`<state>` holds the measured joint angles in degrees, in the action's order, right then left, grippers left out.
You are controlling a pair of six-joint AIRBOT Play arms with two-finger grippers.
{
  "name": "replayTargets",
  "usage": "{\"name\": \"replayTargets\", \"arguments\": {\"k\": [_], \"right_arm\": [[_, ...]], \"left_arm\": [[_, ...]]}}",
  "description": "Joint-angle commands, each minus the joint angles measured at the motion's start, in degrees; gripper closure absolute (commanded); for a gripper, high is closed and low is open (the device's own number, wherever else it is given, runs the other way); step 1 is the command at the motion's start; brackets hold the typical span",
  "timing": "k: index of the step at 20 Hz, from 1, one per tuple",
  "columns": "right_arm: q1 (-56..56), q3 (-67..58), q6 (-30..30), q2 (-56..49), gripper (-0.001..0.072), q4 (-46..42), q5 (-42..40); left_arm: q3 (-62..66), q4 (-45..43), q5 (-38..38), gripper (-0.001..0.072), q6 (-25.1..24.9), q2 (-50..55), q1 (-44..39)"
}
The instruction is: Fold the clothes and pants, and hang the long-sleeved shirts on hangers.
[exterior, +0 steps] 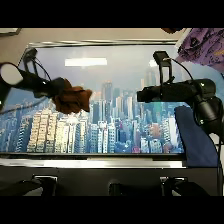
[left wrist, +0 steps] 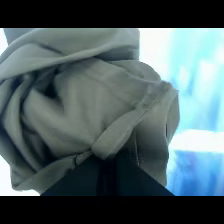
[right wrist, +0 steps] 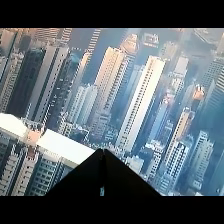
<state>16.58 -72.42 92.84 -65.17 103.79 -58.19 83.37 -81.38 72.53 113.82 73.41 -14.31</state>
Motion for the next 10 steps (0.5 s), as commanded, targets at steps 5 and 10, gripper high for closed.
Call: {"name": "replayTargets", "arguments": {"k": [5,10], "right_arm": [[0.04,-0.07,-0.02,0.00,0.0682,0.02,0.02],[0.04,-0.07,0.00,0.00,0.0682,0.02,0.04]], "left_arm": [[-23.10,-1.31,-14.80,0.0694,20.31,-5.90,-23.87],[-24.22,-3.58,-12.70,-0.0013,20.57,-6.21,-22.56]]}}
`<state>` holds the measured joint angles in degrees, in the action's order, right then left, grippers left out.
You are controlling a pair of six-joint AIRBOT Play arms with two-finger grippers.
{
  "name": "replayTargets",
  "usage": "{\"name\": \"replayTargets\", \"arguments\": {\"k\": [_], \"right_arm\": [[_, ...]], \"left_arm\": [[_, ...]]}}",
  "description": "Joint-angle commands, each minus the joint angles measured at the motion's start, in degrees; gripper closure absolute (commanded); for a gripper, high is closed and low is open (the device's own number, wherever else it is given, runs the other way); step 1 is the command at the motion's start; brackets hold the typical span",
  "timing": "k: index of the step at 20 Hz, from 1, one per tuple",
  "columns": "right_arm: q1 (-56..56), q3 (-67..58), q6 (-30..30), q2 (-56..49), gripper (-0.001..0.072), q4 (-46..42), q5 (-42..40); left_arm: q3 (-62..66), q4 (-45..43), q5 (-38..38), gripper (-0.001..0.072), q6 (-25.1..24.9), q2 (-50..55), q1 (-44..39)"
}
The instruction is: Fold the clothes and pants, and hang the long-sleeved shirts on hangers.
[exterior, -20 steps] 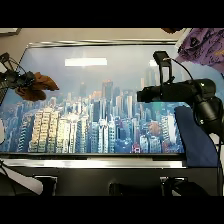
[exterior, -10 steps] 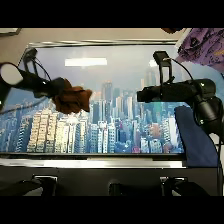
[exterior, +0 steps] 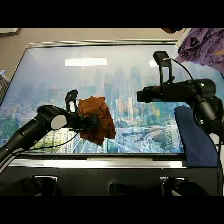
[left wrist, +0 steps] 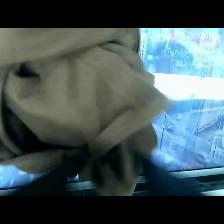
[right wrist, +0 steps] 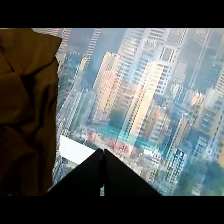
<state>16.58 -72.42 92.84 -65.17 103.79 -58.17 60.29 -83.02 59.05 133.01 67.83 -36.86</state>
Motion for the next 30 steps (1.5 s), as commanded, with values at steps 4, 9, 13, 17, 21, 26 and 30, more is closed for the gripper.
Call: {"name": "replayTargets", "arguments": {"k": [4,9,13,17,21,26,30], "right_arm": [[0.04,-0.07,-0.02,0.00,0.0681,0.04,0.02],[0.04,-0.07,-3.06,0.00,0.0680,1.25,2.49],[-0.94,0.76,-6.25,-0.13,0.0576,2.54,-1.40],[-9.44,16.15,-7.56,-0.57,0.0348,20.79,-1.25],[-6.58,26.27,-0.31,-5.09,0.0332,35.36,2.21],[1.62,26.36,3.61,-13.81,0.0292,39.80,9.01],[4.39,26.32,3.63,-16.68,0.0296,40.65,14.93]], "left_arm": [[4.42,-5.90,10.34,-0.0011,-6.54,-4.85,10.91],[9.64,-5.51,11.50,-0.0010,-11.85,-9.11,22.27],[9.68,-5.01,11.47,-0.0010,-15.17,-9.03,25.75],[9.62,-5.07,11.37,-0.0010,-20.33,-7.15,26.12],[9.62,-5.09,9.88,-0.0010,-23.12,-4.92,26.12],[9.62,-5.09,9.97,-0.0010,-23.12,-4.22,26.12],[9.62,-5.09,9.99,-0.0010,-23.12,-4.20,26.10]]}}
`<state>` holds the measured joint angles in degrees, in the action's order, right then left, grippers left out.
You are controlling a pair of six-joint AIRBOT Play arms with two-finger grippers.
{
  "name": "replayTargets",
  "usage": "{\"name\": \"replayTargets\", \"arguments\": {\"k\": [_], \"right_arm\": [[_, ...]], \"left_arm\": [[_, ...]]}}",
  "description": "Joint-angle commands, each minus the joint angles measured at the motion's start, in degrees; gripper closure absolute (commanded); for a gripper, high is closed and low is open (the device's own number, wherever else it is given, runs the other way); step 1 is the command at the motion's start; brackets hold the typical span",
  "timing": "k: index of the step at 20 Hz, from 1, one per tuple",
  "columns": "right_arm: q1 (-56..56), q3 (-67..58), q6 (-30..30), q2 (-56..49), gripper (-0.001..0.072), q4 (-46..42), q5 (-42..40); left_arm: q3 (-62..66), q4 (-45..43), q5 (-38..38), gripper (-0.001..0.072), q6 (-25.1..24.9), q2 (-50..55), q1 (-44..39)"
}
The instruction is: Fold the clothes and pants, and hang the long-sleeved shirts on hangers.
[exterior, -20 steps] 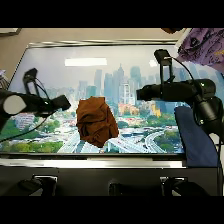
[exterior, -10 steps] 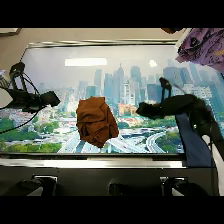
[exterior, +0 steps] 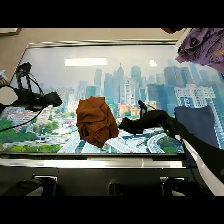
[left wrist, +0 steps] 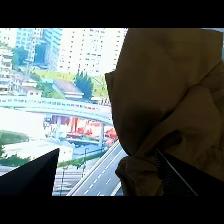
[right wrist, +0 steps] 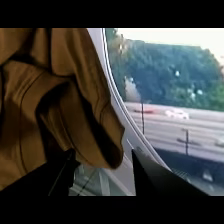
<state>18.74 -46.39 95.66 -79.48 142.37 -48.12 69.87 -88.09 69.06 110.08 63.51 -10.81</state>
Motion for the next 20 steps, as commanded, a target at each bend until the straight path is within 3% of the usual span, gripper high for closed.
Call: {"name": "replayTargets", "arguments": {"k": [1,12,14,15,18,20], "right_arm": [[2.29,0.28,0.83,-2.75,0.0298,2.91,6.12],[2.29,-0.13,3.61,-7.02,0.0341,9.33,8.55],[2.29,-0.96,3.69,-7.85,0.0378,9.64,8.59],[2.29,-1.27,4.26,-8.09,0.0426,9.70,8.50],[2.27,-1.33,6.14,-8.11,0.0683,9.75,8.61],[2.25,-1.40,6.16,-7.54,0.0685,9.53,9.44]], "left_arm": [[0.04,0.00,0.02,-0.0010,-0.15,0.11,0.04],[-0.13,0.02,0.33,-0.0010,0.92,2.97,0.13],[-0.42,0.26,-0.24,-0.0010,0.92,3.72,0.46],[-0.92,0.66,-0.92,-0.0010,0.98,3.85,0.94],[-3.17,4.74,-4.04,-0.0010,1.07,4.15,4.61],[-6.45,11.96,-8.44,-0.0009,-1.03,4.31,9.29]]}}
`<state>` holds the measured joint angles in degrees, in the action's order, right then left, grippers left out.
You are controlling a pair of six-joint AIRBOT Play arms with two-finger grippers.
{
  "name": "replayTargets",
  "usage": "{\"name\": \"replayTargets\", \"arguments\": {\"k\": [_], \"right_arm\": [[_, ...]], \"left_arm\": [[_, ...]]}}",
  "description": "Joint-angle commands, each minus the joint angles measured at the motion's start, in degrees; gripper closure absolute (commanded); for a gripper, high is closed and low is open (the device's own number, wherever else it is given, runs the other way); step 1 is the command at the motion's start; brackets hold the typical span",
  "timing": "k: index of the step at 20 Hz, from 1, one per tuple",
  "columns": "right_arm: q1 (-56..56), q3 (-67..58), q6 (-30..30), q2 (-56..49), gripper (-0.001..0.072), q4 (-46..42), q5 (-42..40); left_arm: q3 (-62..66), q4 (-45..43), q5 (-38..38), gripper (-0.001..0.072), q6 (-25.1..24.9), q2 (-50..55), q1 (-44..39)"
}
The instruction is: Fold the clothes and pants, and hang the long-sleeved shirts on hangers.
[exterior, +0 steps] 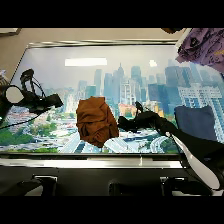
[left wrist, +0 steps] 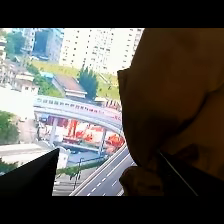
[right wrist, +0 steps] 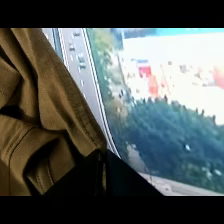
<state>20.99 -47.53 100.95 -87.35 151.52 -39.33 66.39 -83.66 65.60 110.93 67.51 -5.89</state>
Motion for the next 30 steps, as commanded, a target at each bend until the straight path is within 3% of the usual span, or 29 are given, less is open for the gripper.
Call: {"name": "replayTargets", "arguments": {"k": [1,4,11,13,14,23,24,28,30], "right_arm": [[-0.15,-0.26,0.85,0.90,0.0685,0.13,0.90],[-0.13,-0.26,0.61,2.73,0.0684,-1.11,0.11],[-0.13,-0.24,0.33,3.13,0.0684,-1.79,-2.84],[-0.13,-0.24,0.20,3.13,0.0684,-2.56,-3.15],[-0.13,-0.24,0.20,3.13,0.0684,-2.80,-3.32],[-0.13,-0.24,-0.02,3.13,0.0684,-3.72,-4.52],[-0.13,-0.24,-0.02,3.13,0.0684,-3.72,-4.57],[-0.13,-0.24,-0.04,3.13,0.0684,-3.72,-4.96],[-0.13,-0.24,-0.02,3.19,0.0684,-3.72,-5.01]], "left_arm": [[-5.01,13.14,-7.43,-0.0009,-5.40,0.57,6.80],[-9.62,29.09,-11.52,-0.0002,-18.43,4.44,11.78],[-9.77,46.62,-18.45,0.0013,-30.99,19.10,10.86],[-9.55,52.33,-19.37,0.0130,-35.91,21.88,10.49],[-9.27,54.53,-19.54,0.0130,-37.73,23.23,10.29],[-4.50,56.26,-20.50,0.0131,-40.52,30.51,8.17],[-4.04,56.26,-20.83,0.0163,-40.52,31.10,7.72],[-3.10,56.28,-22.01,0.0667,-42.03,31.82,6.73],[-1.99,56.28,-21.68,0.0692,-42.45,31.58,6.97]]}}
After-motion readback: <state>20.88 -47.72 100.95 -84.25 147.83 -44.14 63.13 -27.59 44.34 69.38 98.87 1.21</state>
